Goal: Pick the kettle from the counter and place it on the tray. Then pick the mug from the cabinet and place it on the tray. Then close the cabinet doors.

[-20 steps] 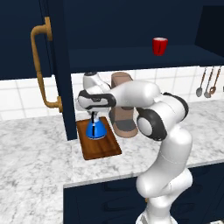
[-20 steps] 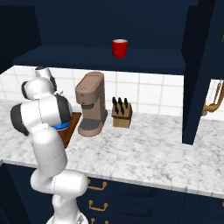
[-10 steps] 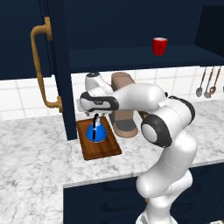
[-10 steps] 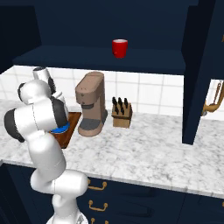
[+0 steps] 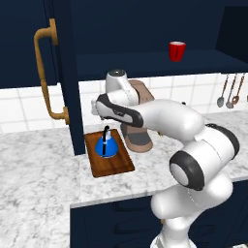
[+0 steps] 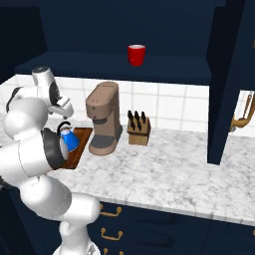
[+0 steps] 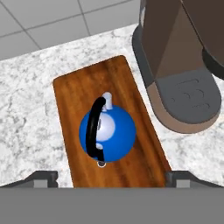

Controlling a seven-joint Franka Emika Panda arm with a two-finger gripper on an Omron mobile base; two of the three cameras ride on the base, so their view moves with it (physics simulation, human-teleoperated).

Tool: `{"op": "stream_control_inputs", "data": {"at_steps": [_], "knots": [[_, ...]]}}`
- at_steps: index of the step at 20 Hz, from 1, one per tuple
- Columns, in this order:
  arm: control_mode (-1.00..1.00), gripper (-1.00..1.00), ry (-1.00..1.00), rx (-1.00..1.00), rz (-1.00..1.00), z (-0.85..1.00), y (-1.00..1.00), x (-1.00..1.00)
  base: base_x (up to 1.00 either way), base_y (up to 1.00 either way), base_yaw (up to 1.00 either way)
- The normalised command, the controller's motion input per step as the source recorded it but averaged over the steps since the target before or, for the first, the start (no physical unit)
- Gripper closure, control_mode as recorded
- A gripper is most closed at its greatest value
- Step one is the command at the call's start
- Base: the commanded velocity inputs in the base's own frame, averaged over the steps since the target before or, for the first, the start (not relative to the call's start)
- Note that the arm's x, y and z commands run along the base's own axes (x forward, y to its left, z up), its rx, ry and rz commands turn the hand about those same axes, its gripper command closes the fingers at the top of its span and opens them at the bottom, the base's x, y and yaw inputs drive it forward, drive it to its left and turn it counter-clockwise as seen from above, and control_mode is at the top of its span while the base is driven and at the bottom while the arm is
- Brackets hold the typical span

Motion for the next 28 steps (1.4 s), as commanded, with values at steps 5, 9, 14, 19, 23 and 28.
{"op": "stream_control_inputs", "data": {"at_steps": [5,9,14,19,23,28], "knots": [[-1.0,-1.0,-0.02,0.02,0.01,0.3,-0.22,-0.36,0.0,0.0,0.0],[-1.0,-1.0,0.0,0.0,0.0,0.0,0.0,0.0,0.0,0.0,0.0],[-1.0,-1.0,0.0,-0.13,0.0,0.23,-0.04,-0.06,0.0,0.0,0.0],[-1.0,-1.0,-0.08,-0.24,-0.09,0.67,-0.52,-0.35,0.0,0.0,0.0],[-1.0,-1.0,-0.11,-0.06,-0.06,0.65,-0.74,-0.48,0.0,0.0,0.0],[-1.0,-1.0,-0.2,-0.02,-0.04,0.22,-0.95,-0.46,0.0,0.0,0.0]]}}
